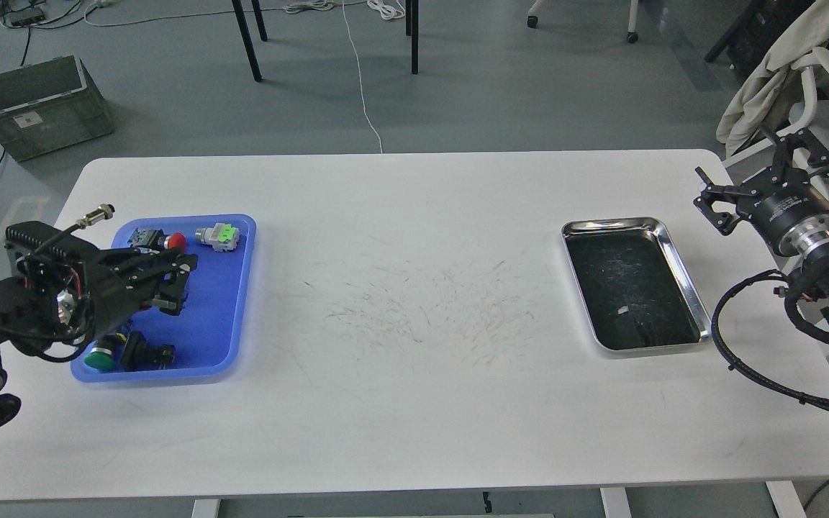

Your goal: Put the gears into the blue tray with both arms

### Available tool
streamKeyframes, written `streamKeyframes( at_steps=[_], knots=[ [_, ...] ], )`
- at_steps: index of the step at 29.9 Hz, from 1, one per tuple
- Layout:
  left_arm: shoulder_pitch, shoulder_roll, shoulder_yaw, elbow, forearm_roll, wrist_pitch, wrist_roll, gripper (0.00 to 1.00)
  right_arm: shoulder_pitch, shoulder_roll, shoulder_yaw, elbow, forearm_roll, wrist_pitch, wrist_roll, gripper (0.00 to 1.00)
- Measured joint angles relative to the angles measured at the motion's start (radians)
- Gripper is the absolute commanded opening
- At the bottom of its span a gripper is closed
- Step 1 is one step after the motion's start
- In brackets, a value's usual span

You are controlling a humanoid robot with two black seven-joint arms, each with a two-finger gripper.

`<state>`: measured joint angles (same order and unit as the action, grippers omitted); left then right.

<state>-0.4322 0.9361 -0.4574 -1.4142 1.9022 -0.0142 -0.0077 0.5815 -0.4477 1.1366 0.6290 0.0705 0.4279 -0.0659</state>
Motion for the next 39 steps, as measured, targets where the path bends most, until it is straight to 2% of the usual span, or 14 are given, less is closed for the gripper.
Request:
streamKeyframes(
  at_steps=[5, 15, 17, 20, 23, 24, 27, 33, 39],
  knots=[
    [0.036, -0.069, 0.0, 0.064, 0.002, 0.006, 0.001, 0.04, 0.001, -0.002, 0.0, 0.004, 0.0, 0.0, 0.0, 0.94],
    [0.039, -0.099, 0.003, 0.149, 0.009, 0.007, 0.005, 0.1, 0.002, -0.002, -0.022, 0.005, -0.003, 0.0, -0.001, 0.94],
    [0.04, -0.1, 0.003, 0.164, 0.009, 0.008, 0.005, 0.19, 0.002, -0.002, -0.024, 0.005, -0.003, 0.0, -0.001, 0.94],
    [0.041, -0.1, 0.003, 0.182, 0.009, 0.008, 0.005, 0.41, 0.002, -0.002, -0.025, 0.005, -0.003, 0.0, -0.001, 0.94],
    [0.041, -0.101, -0.001, 0.191, 0.007, 0.008, 0.005, 0.75, 0.002, -0.002, -0.026, 0.005, -0.003, 0.0, -0.001, 0.94],
    [0.041, -0.101, -0.004, 0.192, 0.005, 0.008, 0.004, 0.83, 0.002, -0.002, -0.026, 0.005, -0.003, 0.0, -0.001, 0.94],
    [0.041, -0.101, -0.011, 0.193, -0.003, 0.008, 0.003, 0.95, 0.002, -0.002, -0.026, 0.005, -0.003, 0.0, 0.0, 0.94],
    [0.002, -0.105, -0.018, 0.184, -0.036, 0.027, -0.001, 0.97, 0.003, -0.002, -0.026, 0.006, -0.003, 0.0, 0.0, 0.94],
    [-0.126, -0.077, -0.044, 0.18, -0.207, 0.029, -0.001, 0.98, 0.018, -0.002, -0.026, 0.008, -0.002, 0.0, 0.0, 0.97]
  ],
)
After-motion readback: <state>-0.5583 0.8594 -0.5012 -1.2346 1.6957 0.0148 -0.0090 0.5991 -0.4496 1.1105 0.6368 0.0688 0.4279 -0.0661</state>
